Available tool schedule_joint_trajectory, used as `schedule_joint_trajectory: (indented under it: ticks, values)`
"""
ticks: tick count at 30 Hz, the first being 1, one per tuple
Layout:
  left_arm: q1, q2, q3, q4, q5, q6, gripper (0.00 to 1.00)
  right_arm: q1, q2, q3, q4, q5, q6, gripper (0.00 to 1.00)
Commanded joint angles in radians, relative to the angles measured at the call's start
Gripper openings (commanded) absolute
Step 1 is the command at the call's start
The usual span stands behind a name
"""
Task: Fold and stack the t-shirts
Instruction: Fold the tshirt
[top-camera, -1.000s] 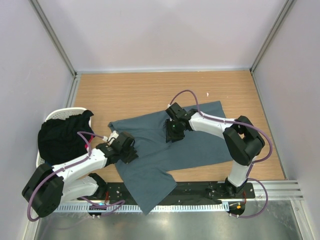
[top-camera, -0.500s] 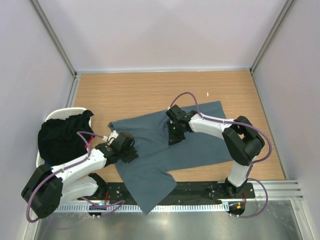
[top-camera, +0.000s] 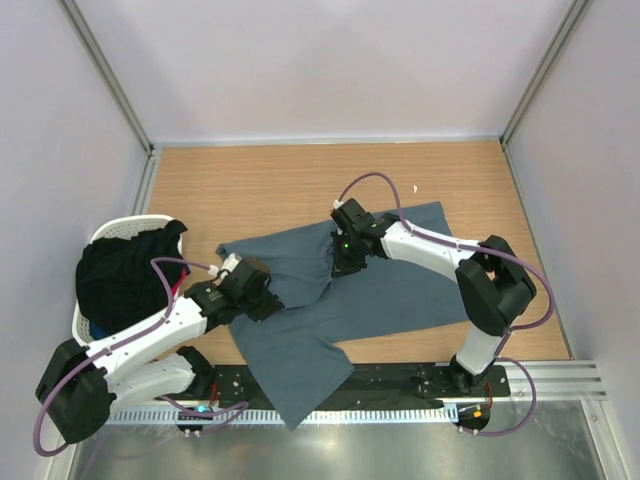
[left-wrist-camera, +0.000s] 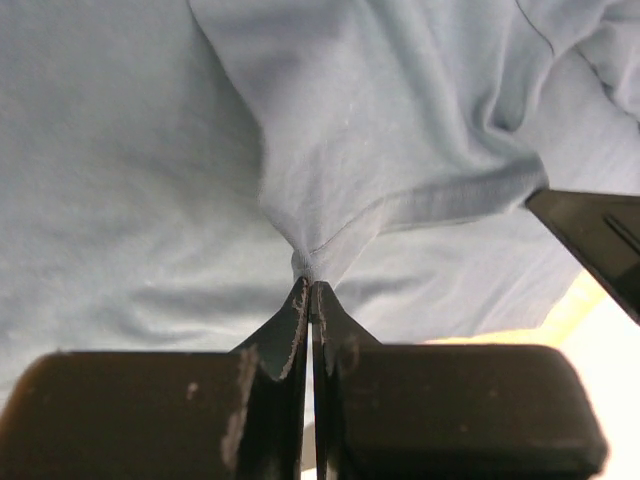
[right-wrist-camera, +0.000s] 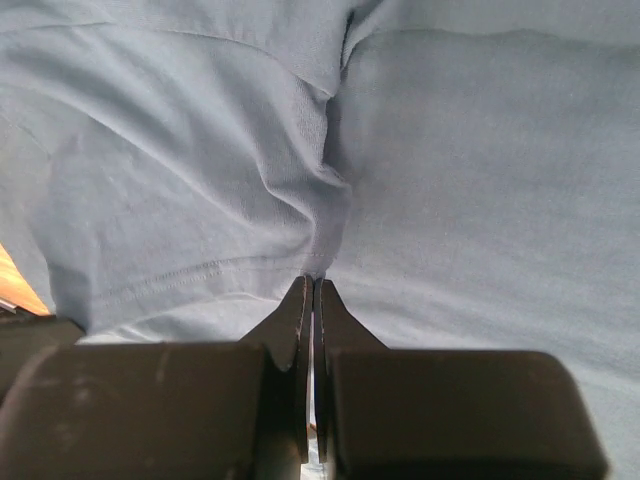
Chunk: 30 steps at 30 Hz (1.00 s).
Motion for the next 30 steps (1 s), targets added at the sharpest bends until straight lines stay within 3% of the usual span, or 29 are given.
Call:
schedule_joint_trajectory:
  ticks: [1,18,30]
  values:
    - [-0.032,-0.025,0.037,-0.067,-0.019,-0.060,0.00,-0.008,-0.054,0.038,-0.002,0.016,-0.010,0.01]
    - [-0.205,0.033,0.144,-0.111,-0.100,-0.105,0.00,-0.027,-0.140,0.014,-0.093,0.065,-0.041,0.01]
    - [-0.242,0.040,0.150,-0.126,-0.106,-0.115,0.00,-0.039,-0.149,0.012,-0.116,0.108,-0.044,0.01]
